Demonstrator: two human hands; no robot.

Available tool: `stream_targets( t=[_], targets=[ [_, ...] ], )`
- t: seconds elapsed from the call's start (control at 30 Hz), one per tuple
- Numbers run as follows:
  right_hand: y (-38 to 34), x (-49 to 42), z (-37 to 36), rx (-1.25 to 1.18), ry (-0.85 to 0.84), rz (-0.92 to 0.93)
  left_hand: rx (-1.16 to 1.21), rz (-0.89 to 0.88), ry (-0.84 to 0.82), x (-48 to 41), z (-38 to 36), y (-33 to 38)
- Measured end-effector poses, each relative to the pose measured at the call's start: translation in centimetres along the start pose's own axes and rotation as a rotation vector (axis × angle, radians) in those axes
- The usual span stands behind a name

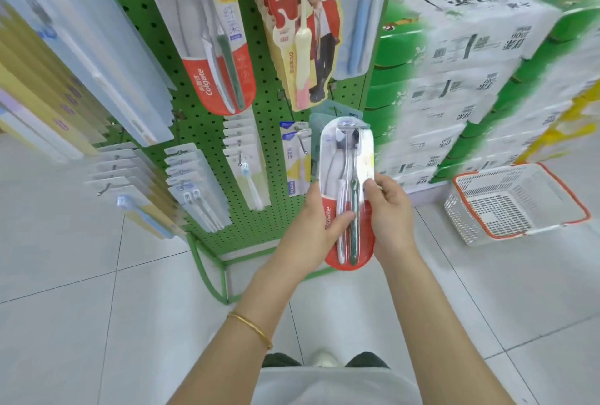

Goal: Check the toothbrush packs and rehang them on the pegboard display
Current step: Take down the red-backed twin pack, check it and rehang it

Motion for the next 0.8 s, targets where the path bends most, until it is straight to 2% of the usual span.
stream_targets(
  t=[0.13,0.2,0.3,0.37,0.57,0.67,0.8],
  targets=[
    [-0.2,-0.3,1.2,-0.015,0.084,0.009,-0.008,-0.041,-0.082,1.0,-1.1,-0.3],
    [-0.1,-0.4,1.7,-0.025,0.132,0.003,-0.164,-0.069,-0.095,1.7,-1.1,0.4],
    [-0.3,-0.2,2.1,-0.018,0.178,-0.002,-0.453,-0.204,-0.003,2.4,-0.6,2.8],
    [-0.1,-0.1,2.2,-0.029,0.184,-0.009,-0.543,-0.225,0.021,2.6,-0.8,3.2],
    [0.5,0.8,1.6,-0.042,0.134,-0.047,-0.578,-0.202,-0.019,3.0,-1.8,3.1],
    [0.7,1.4,0.4,-0.121,0.009,-0.116,-0.377,-0.161,0.064,3.1,-0.6,2.5],
    [1.3,1.5,0.6,-0.206,0.015,-0.187,0.405,0.029,0.13,3.5,-0.4,1.2]
  ],
)
Point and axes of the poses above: each hand's wrist, its own x-axis away from the middle knuckle, its own z-axis out of the back of the hand, y = z × x, the point moved 10 cm from there along -x, towards the middle knuckle, and after that the axes turned 9 degrees about -z, right-handed, at the moved point
